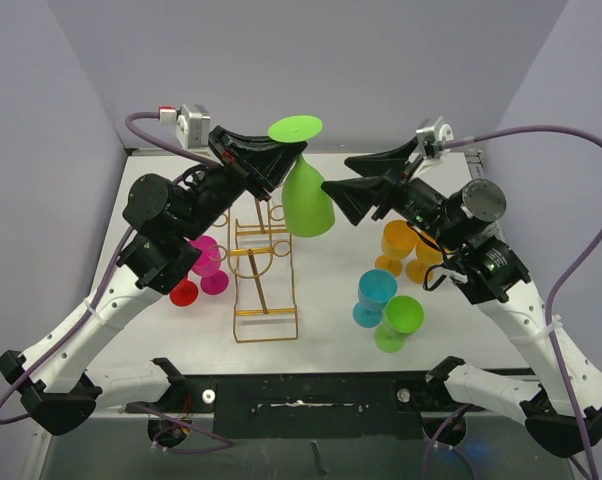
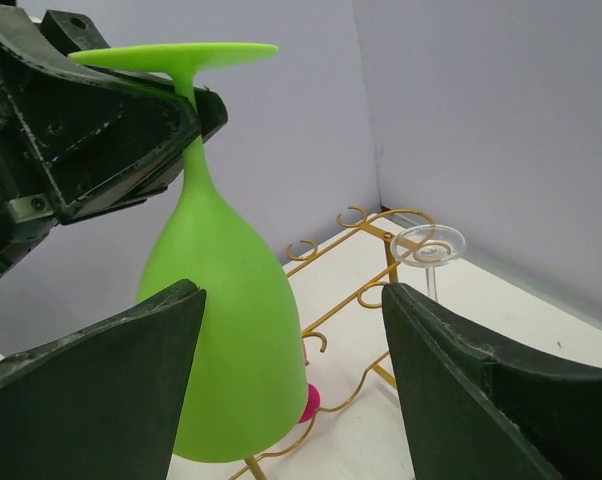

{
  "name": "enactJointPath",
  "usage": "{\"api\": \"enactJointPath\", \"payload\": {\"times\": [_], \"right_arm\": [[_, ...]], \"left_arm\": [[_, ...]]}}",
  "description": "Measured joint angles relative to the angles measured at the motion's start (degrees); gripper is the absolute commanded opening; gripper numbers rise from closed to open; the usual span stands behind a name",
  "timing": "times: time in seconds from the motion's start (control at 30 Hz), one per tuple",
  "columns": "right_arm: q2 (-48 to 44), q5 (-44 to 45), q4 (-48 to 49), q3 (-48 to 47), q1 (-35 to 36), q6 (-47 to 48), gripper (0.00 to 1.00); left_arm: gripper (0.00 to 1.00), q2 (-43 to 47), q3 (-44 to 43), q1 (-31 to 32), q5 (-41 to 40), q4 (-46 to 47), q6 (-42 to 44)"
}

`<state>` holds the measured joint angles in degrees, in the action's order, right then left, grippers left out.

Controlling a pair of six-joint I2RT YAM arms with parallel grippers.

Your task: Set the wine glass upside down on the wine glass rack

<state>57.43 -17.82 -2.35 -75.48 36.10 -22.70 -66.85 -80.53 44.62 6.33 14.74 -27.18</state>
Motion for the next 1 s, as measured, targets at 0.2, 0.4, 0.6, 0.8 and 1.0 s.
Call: {"api": "enactJointPath", "payload": {"times": [0.2, 0.4, 0.6, 0.8, 1.0], "right_arm": [[4.61, -2.01, 1.36, -3.15, 0.00, -3.54, 0.74], [5.53, -3.04, 2.49, -3.80, 0.00, -6.34, 0.73], [6.45, -3.06, 2.69, -4.13, 0.00, -8.11, 0.70], [8.57, -4.20, 2.82, -6.23, 0.00, -9.70, 0.63], [9.77, -6.95, 3.43, -6.86, 0.00, -11.23, 0.41]], "left_arm": [[0.00, -0.68, 0.00, -0.20, 3.48, 0.09, 0.22], [0.00, -1.22, 0.02, -0.09, 6.25, 0.15, -0.09], [0.00, -1.22, 0.26, -0.20, 7.04, 0.79, -0.70], [0.00, -1.44, 0.57, -0.22, 7.39, 1.55, -1.18], [0.00, -1.70, 0.79, -0.26, 7.52, 1.70, -1.97]]}}
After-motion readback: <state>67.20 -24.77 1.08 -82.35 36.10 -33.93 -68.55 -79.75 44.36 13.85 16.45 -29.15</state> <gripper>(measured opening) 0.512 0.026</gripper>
